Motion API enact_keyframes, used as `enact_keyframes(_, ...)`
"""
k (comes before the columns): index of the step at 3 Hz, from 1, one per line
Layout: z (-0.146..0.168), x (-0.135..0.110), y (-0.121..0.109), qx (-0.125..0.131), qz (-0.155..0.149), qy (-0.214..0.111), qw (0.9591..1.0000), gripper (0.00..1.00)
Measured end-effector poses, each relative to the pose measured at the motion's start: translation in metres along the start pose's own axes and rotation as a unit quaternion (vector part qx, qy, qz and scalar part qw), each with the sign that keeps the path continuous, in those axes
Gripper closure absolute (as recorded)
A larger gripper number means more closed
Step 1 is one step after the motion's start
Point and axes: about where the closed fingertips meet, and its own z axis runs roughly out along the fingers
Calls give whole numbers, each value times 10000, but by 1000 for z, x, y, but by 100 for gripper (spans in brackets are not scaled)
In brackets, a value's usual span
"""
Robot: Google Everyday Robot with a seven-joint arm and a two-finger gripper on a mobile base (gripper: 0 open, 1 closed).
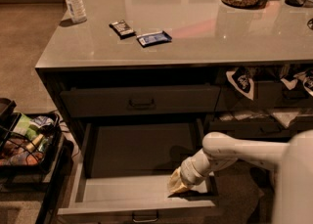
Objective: Open middle drawer
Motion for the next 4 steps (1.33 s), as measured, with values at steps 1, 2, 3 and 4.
enact_keyframes(1,-46,-25,-6,1123,-549,187,9920,100)
enact_keyframes(2,-85,-37,-3,2062,-915,0,9742,100)
enact_keyframes(3,-116,-55,-20,3061,-1165,-639,9427,100)
enact_keyframes(4,-121,-57,-13,3782,-1336,-1470,9042,100)
